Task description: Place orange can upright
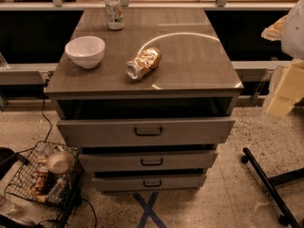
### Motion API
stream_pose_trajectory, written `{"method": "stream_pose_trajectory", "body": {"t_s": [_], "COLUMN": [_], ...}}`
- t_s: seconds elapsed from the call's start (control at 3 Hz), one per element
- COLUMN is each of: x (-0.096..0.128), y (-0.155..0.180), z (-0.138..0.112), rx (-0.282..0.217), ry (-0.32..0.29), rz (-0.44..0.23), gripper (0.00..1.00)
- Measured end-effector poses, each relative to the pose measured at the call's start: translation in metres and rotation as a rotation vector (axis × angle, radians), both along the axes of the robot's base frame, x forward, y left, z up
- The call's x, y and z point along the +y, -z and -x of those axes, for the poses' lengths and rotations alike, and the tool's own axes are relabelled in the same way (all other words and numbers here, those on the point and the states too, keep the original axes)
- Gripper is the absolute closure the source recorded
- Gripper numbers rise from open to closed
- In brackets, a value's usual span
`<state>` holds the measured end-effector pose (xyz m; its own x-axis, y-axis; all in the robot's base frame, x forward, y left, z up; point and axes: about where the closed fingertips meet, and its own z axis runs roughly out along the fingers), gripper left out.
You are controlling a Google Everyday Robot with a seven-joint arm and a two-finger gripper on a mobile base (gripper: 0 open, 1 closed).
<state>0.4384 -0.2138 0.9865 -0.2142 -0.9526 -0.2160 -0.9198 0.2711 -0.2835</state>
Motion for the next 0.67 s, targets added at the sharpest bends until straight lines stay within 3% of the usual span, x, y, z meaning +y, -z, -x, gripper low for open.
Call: {"method": "stream_pose_trajectory", "body": {"t_s": [0.33,0.67], "x": [0.0,-0.0049], "y": [-0.0001,-0.0063], "z": [0.0,-0.0079], "rx": [0.0,-0.005], "ry": [0.0,0.054], "rz": [0.0,-0.033], "gripper": [0.0,0.0]}}
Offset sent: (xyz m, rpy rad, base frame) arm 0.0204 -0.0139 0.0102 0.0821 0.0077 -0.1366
